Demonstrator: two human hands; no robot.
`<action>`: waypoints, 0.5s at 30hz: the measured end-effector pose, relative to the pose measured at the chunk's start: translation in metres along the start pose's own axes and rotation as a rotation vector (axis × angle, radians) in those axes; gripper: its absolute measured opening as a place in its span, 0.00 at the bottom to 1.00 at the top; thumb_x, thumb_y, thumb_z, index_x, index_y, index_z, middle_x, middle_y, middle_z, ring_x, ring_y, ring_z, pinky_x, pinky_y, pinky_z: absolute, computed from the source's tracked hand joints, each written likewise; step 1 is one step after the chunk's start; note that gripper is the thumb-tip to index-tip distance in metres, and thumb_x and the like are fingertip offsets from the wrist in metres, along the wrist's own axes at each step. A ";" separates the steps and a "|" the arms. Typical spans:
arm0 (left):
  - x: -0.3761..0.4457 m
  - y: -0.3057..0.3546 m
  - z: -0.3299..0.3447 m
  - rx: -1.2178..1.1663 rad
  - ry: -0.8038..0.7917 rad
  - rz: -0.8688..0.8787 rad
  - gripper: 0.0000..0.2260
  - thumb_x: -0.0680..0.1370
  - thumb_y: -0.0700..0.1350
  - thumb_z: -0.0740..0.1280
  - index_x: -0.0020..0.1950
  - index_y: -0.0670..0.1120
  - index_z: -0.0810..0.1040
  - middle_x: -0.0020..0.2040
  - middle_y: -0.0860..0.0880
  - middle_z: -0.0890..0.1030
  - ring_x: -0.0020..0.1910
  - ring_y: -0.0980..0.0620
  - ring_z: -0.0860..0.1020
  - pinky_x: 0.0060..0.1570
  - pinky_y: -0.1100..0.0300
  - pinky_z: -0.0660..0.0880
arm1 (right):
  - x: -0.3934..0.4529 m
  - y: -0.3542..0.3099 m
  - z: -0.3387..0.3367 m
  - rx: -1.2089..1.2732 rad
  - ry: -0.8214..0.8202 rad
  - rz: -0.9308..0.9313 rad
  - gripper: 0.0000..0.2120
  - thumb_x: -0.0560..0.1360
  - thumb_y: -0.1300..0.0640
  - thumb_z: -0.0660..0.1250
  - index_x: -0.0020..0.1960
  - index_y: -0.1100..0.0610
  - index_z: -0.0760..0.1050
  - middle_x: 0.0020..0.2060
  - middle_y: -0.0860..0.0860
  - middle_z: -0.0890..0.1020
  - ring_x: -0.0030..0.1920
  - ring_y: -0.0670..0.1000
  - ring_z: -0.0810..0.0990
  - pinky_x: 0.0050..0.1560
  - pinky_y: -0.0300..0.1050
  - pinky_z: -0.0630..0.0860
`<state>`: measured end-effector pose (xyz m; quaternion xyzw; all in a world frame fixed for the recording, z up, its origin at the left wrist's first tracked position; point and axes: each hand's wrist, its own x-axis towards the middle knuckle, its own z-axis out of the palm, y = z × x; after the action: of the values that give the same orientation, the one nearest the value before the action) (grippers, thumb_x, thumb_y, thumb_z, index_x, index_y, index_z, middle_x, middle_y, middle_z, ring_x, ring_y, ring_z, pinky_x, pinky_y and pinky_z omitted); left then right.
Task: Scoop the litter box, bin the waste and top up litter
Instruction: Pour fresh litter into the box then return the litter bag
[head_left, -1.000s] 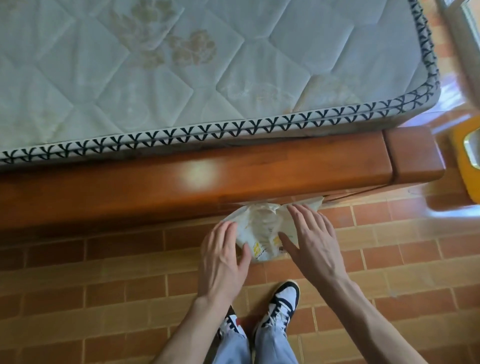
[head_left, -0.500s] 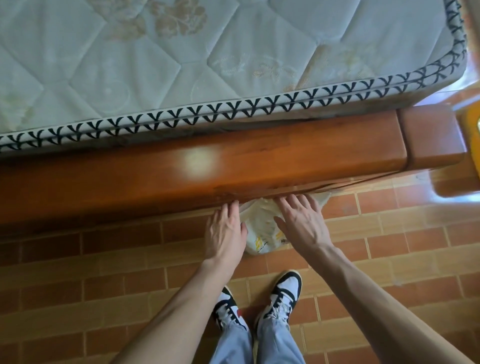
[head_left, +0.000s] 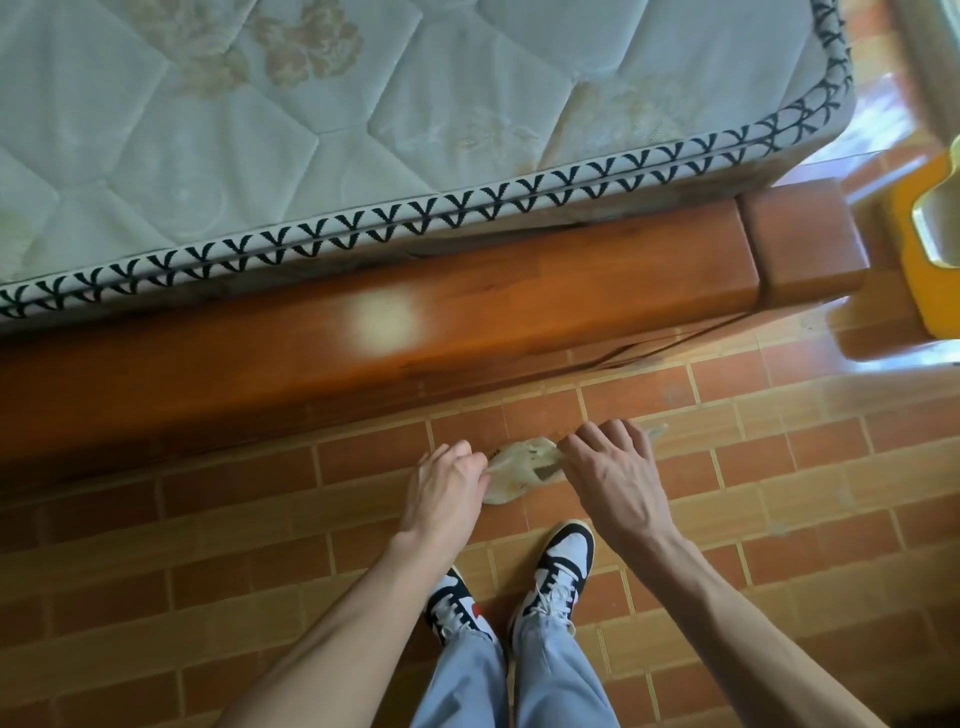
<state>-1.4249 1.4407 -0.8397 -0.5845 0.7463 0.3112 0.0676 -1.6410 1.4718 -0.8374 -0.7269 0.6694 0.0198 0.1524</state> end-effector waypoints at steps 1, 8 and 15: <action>-0.004 0.003 0.000 0.008 -0.016 0.018 0.08 0.84 0.46 0.67 0.58 0.46 0.83 0.50 0.51 0.78 0.54 0.49 0.77 0.60 0.53 0.74 | -0.006 0.002 -0.002 -0.003 -0.004 0.007 0.03 0.78 0.53 0.69 0.51 0.49 0.77 0.47 0.46 0.78 0.49 0.51 0.72 0.64 0.50 0.65; -0.030 0.040 -0.015 0.001 -0.003 0.169 0.07 0.86 0.44 0.62 0.57 0.46 0.80 0.50 0.52 0.78 0.48 0.54 0.74 0.53 0.57 0.74 | -0.045 0.013 -0.037 0.012 0.072 0.117 0.05 0.75 0.54 0.73 0.50 0.51 0.80 0.52 0.49 0.79 0.52 0.52 0.74 0.59 0.51 0.69; -0.026 0.096 -0.034 0.054 0.107 0.396 0.09 0.75 0.36 0.77 0.47 0.48 0.81 0.36 0.54 0.78 0.34 0.59 0.68 0.36 0.65 0.65 | -0.067 0.044 -0.074 0.086 0.163 0.377 0.06 0.75 0.51 0.73 0.50 0.51 0.80 0.44 0.48 0.76 0.44 0.51 0.72 0.43 0.46 0.64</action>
<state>-1.4953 1.4557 -0.7635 -0.4401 0.8572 0.2668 -0.0189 -1.7038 1.5158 -0.7601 -0.5807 0.8039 -0.0396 0.1224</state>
